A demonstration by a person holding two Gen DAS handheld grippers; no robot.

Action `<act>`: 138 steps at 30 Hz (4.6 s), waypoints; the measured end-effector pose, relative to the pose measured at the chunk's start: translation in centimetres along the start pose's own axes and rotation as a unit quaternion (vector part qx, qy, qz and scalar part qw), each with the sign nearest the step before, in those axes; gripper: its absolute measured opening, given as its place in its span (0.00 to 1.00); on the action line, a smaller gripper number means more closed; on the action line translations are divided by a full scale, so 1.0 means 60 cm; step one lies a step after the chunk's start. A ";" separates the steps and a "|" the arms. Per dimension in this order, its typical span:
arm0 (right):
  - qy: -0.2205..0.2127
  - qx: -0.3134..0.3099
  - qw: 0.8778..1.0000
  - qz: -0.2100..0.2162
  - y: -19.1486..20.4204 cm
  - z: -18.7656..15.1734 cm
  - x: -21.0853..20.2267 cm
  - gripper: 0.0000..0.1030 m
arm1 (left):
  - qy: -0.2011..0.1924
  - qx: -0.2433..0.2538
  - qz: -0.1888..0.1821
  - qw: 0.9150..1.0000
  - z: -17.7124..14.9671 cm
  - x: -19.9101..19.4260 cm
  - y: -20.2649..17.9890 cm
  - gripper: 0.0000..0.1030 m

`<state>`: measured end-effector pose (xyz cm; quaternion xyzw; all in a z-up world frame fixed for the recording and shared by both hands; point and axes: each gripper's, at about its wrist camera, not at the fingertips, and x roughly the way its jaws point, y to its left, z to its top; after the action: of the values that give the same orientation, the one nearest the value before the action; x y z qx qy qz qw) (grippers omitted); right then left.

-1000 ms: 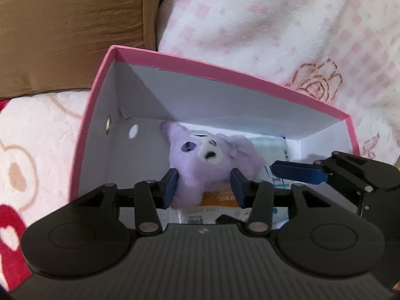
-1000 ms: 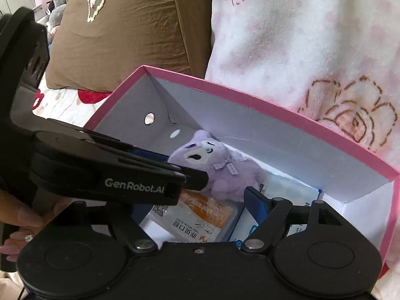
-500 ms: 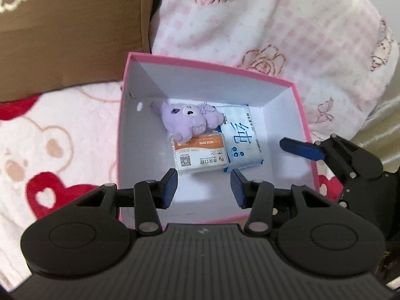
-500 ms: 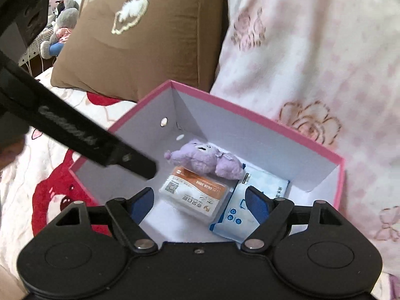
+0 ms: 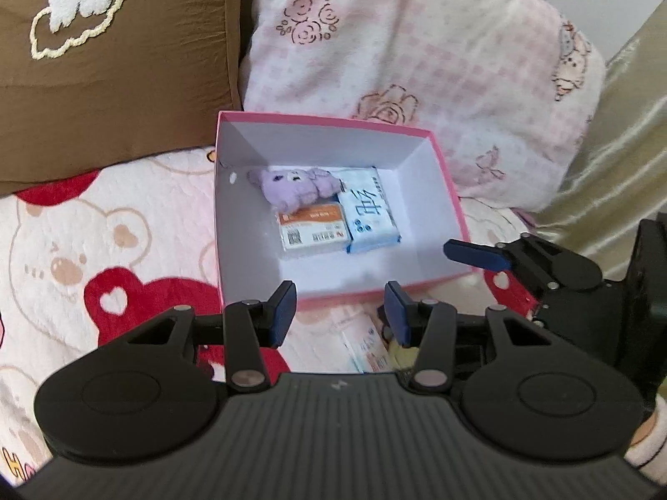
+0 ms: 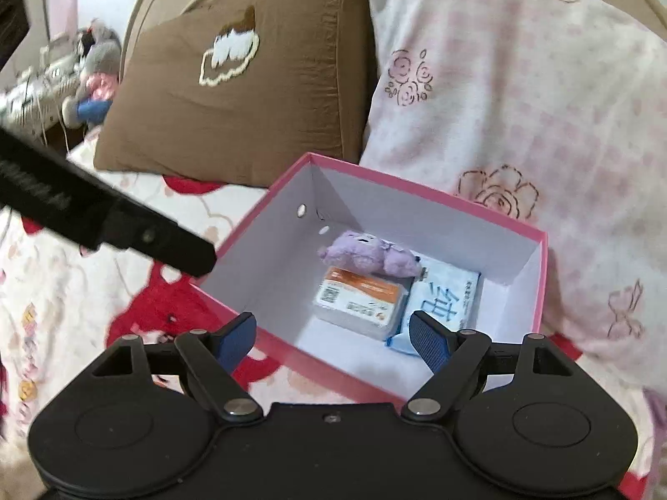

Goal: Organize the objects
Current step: 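Withdraw the left gripper from the box toward the orange sponge, then lower the open left gripper around the orange makeup sponge, then close the left gripper on the orange sponge and lift it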

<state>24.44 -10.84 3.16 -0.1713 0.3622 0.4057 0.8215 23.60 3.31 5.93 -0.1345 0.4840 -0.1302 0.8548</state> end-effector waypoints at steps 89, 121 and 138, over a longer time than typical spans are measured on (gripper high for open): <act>-0.002 -0.026 0.997 0.070 0.255 -0.214 0.050 0.90 | -0.013 -0.004 0.031 0.999 -0.308 0.057 0.164 0.91; -0.006 -0.044 0.996 0.081 0.253 -0.220 0.110 0.86 | -0.044 -0.036 -0.002 0.998 -0.307 0.123 0.207 0.89; 0.013 -0.033 0.997 0.069 0.256 -0.208 0.166 0.45 | -0.042 -0.068 -0.032 0.996 -0.314 0.149 0.252 0.42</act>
<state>10.65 -3.19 -12.45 -0.1781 0.3698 0.4710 0.7808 13.18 12.26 -15.85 -0.2130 0.4505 -0.1189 0.8588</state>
